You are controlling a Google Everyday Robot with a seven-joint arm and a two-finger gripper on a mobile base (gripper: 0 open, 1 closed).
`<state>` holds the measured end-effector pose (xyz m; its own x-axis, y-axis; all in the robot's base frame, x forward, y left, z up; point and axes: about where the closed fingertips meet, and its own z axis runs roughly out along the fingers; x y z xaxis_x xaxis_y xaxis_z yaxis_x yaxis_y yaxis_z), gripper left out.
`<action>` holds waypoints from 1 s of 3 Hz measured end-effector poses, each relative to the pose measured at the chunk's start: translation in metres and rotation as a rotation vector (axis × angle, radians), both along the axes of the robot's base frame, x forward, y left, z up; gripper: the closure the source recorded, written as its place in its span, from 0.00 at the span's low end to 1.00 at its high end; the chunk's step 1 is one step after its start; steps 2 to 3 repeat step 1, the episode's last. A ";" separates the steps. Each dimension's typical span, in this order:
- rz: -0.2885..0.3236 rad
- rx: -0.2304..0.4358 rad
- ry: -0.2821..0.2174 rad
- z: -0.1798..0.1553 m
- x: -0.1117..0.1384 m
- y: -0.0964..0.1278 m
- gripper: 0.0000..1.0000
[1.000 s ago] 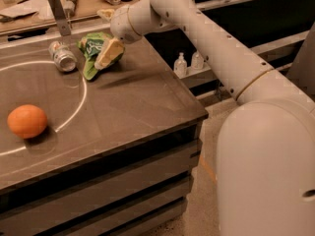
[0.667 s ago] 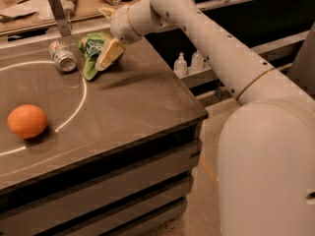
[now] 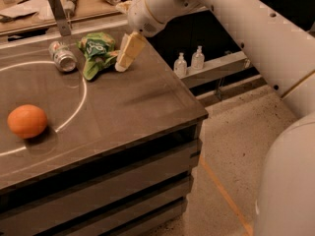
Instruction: Move green rice chip bag near 7up can
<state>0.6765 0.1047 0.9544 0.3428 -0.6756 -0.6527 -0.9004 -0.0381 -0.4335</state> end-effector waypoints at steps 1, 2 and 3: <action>0.000 0.000 0.000 0.000 0.000 0.000 0.00; 0.000 0.000 0.000 0.000 0.000 0.000 0.00; 0.000 0.000 0.000 0.000 0.000 0.000 0.00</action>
Offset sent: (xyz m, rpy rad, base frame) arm 0.0000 0.0000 0.0000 0.0000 0.0000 0.0000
